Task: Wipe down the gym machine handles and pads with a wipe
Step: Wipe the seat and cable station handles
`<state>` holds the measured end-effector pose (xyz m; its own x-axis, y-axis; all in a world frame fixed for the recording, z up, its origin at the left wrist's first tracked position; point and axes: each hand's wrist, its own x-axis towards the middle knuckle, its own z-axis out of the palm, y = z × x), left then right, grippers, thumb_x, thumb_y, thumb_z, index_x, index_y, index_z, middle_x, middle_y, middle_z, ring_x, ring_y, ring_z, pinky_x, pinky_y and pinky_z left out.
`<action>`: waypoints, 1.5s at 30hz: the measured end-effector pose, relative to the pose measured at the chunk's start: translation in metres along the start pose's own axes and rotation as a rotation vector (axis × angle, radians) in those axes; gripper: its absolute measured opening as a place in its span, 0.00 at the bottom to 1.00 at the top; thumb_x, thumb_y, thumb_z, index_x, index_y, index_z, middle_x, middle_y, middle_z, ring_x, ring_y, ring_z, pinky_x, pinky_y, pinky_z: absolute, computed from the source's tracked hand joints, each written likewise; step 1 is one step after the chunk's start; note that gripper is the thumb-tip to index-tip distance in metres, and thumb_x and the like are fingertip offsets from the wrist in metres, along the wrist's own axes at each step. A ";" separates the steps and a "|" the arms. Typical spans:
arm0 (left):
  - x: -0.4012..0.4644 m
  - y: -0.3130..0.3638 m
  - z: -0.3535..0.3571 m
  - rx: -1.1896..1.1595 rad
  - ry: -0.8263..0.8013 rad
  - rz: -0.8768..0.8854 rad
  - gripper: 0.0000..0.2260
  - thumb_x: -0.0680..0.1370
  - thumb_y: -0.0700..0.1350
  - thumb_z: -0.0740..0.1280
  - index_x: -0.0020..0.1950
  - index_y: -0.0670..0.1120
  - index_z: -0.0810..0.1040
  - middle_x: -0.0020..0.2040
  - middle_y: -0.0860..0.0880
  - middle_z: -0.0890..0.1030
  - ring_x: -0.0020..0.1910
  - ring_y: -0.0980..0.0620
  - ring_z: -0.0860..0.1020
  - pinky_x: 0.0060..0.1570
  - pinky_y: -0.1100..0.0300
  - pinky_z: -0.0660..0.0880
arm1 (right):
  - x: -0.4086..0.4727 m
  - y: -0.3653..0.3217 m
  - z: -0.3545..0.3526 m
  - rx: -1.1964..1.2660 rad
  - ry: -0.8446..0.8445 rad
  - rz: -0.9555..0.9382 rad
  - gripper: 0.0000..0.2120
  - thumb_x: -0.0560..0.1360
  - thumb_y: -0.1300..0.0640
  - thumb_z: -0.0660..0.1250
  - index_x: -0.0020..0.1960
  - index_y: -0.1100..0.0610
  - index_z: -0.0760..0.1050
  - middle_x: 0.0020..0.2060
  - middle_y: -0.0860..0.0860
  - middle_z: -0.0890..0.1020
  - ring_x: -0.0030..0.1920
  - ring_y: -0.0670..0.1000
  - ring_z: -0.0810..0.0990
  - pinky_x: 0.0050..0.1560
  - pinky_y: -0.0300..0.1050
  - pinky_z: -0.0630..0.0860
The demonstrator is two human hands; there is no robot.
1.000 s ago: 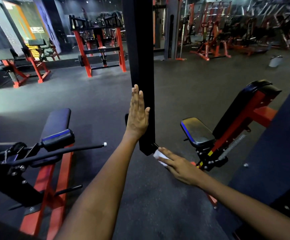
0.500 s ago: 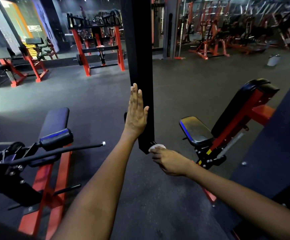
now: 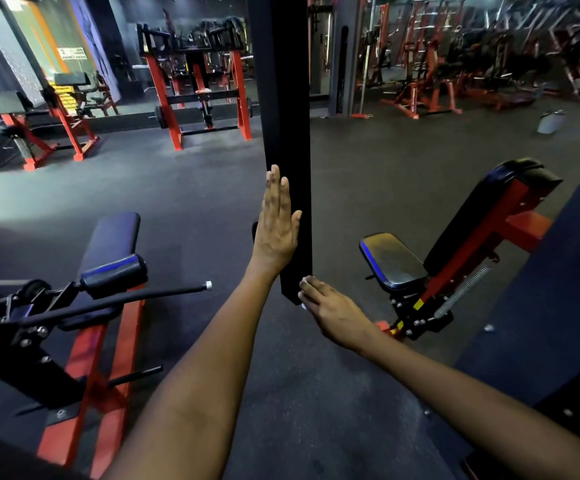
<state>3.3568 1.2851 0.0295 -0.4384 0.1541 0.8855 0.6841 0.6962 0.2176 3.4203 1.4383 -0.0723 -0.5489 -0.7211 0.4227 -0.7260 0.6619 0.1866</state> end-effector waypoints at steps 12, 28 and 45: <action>0.001 0.013 0.007 0.017 0.000 -0.075 0.36 0.81 0.40 0.55 0.76 0.56 0.31 0.77 0.58 0.32 0.78 0.53 0.39 0.77 0.51 0.43 | -0.074 0.035 -0.037 0.779 0.173 0.448 0.11 0.78 0.68 0.60 0.54 0.60 0.79 0.54 0.52 0.80 0.56 0.45 0.78 0.57 0.39 0.74; -0.015 0.006 0.019 -0.007 0.083 -0.089 0.35 0.82 0.45 0.56 0.77 0.56 0.32 0.77 0.58 0.33 0.77 0.54 0.38 0.76 0.56 0.44 | 0.034 0.018 -0.021 1.636 -0.343 1.230 0.16 0.82 0.56 0.47 0.42 0.61 0.67 0.30 0.60 0.77 0.26 0.54 0.71 0.30 0.45 0.70; -0.018 0.005 0.008 -0.007 0.032 -0.079 0.36 0.82 0.44 0.56 0.76 0.55 0.30 0.76 0.58 0.31 0.77 0.54 0.37 0.77 0.54 0.45 | -0.012 -0.006 -0.020 1.601 -0.189 1.441 0.19 0.83 0.51 0.49 0.46 0.63 0.72 0.23 0.55 0.76 0.18 0.47 0.69 0.18 0.33 0.61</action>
<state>3.3634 1.2914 0.0115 -0.4727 0.0767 0.8779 0.6524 0.7001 0.2901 3.4399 1.4471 -0.0610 -0.8399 -0.0860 -0.5359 0.5377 0.0037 -0.8432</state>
